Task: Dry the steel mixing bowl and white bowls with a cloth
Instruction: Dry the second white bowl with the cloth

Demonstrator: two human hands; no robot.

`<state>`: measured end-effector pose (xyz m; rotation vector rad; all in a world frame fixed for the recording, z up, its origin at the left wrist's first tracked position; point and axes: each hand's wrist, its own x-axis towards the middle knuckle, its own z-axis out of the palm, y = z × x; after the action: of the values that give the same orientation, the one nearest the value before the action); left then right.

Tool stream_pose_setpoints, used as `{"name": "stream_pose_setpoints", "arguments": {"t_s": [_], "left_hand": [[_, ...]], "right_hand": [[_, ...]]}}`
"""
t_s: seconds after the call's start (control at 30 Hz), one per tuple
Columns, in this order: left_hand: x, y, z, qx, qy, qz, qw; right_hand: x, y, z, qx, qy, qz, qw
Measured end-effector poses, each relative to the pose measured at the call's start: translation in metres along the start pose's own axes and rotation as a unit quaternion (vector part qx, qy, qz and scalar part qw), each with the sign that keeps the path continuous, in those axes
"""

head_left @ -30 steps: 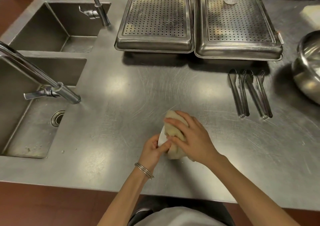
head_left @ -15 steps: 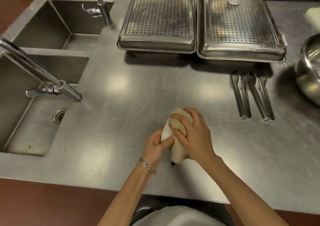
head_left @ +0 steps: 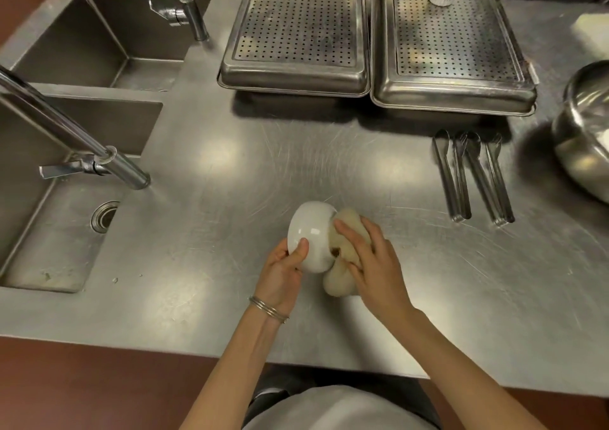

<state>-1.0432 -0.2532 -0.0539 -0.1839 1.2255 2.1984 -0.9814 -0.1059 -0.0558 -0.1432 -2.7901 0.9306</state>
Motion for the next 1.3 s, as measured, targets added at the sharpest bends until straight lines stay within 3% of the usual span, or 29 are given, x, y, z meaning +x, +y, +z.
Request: {"name": "stream_pose_setpoints", "arguments": {"t_s": [0.13,0.27,0.33,0.37,0.4,0.43,0.47,0.5,0.6,0.67,0.8,0.87,0.97,1.03,1.1,1.17,1.23,1.3], "left_hand": [[0.002,0.002,-0.011,-0.003,0.023,-0.004,1.0],[-0.001,0.001,-0.019,0.055,-0.011,-0.005,0.998],[-0.005,0.002,-0.021,0.044,-0.057,-0.016,0.997],[-0.006,0.001,-0.023,0.035,-0.086,-0.025,0.995],[-0.008,0.002,-0.023,0.029,-0.114,-0.034,0.992],[-0.01,0.002,-0.023,0.026,-0.141,-0.042,0.989],[-0.011,0.001,-0.023,0.036,-0.161,-0.046,0.985],[-0.011,0.0,-0.023,0.051,-0.177,-0.05,0.982],[-0.006,0.005,-0.026,0.111,-0.188,-0.055,0.974],[-0.002,0.018,-0.031,0.176,-0.209,-0.052,0.961],[0.01,0.033,-0.021,0.328,-0.247,-0.096,0.907],[0.017,0.03,-0.012,0.341,-0.228,-0.11,0.905],[0.022,0.023,-0.019,0.272,-0.176,-0.111,0.94],[0.02,0.02,-0.03,0.173,-0.125,-0.111,0.971],[0.018,0.018,-0.039,0.071,-0.092,-0.114,0.987],[0.015,0.017,-0.046,0.017,-0.071,-0.109,0.991],[0.011,0.017,-0.05,-0.003,-0.058,-0.111,0.992],[0.009,0.015,-0.051,0.009,-0.041,-0.109,0.993]], "right_hand": [[-0.011,0.034,-0.004,-0.16,-0.043,-0.07,0.984],[0.003,0.051,-0.009,-0.213,-0.136,0.033,0.967],[0.008,0.05,-0.014,-0.071,-0.181,0.086,0.977],[0.011,0.044,-0.018,0.076,-0.186,0.119,0.972],[0.013,0.037,-0.023,0.252,-0.182,0.155,0.938],[0.015,0.03,-0.028,0.402,-0.176,0.185,0.879],[0.015,0.025,-0.03,0.495,-0.175,0.201,0.827],[0.015,0.024,-0.03,0.521,-0.178,0.206,0.809],[0.017,0.023,-0.026,0.514,-0.179,0.19,0.817],[0.021,0.024,-0.029,0.489,-0.186,0.174,0.834],[0.034,0.017,-0.029,0.323,-0.282,0.11,0.897],[0.038,0.014,-0.022,0.298,-0.281,0.11,0.905],[0.035,0.018,-0.016,0.291,-0.184,0.121,0.931],[0.026,0.038,-0.015,0.126,-0.2,0.127,0.963],[0.007,0.06,-0.011,-0.092,-0.289,0.142,0.942],[-0.015,0.074,0.003,-0.242,-0.288,0.086,0.923],[-0.017,0.08,0.01,-0.281,-0.231,0.057,0.93],[-0.007,0.079,0.004,-0.229,-0.189,0.082,0.951]]}}
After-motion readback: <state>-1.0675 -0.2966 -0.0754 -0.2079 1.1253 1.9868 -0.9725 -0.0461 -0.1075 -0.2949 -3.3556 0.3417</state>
